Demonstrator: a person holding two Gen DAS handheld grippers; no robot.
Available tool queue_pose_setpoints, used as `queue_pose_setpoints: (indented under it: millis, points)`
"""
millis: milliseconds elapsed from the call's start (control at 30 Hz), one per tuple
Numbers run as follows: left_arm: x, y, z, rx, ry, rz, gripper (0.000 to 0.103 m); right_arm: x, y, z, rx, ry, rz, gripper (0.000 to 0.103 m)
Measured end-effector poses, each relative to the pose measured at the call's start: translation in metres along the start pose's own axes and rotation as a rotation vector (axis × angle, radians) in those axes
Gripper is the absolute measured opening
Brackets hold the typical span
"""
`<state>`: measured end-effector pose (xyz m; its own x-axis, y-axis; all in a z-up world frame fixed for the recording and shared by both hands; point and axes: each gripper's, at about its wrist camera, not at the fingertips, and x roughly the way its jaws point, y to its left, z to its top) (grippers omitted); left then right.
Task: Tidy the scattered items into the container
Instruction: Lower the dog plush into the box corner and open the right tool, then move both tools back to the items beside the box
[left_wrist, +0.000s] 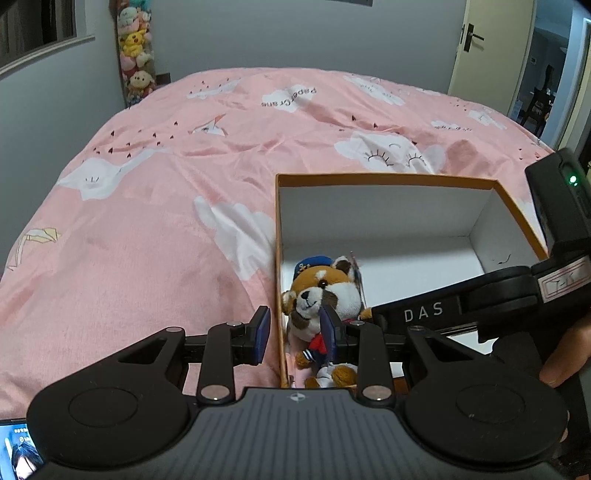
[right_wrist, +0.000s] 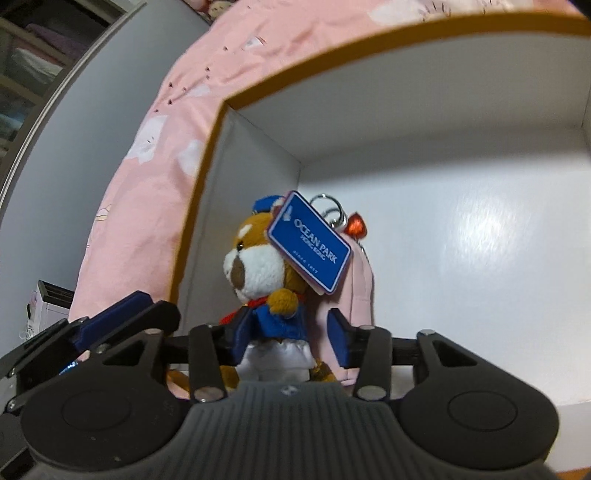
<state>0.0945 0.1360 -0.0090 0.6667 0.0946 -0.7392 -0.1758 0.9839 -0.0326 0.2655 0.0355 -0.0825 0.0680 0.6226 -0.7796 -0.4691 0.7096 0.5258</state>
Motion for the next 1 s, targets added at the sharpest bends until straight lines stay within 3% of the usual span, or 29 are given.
queue_pose_setpoints:
  millis: [233, 567, 733, 1000]
  points:
    - [-0.019, -0.008, -0.008, 0.006, -0.094, -0.002, 0.055, -0.026, 0.006, -0.009, -0.117, -0.111, -0.035, 0.067]
    - [-0.045, -0.025, -0.022, 0.055, -0.167, -0.023, 0.060, -0.077, 0.012, -0.045, -0.305, -0.345, -0.057, 0.069]
    - [-0.053, -0.030, -0.029, 0.074, -0.164, -0.059, 0.060, -0.112, 0.005, -0.075, -0.393, -0.495, -0.090, 0.076]
    - [-0.059, -0.031, -0.043, 0.095, -0.138, -0.104, 0.064, -0.145, -0.021, -0.104, -0.378, -0.543, -0.123, 0.077]
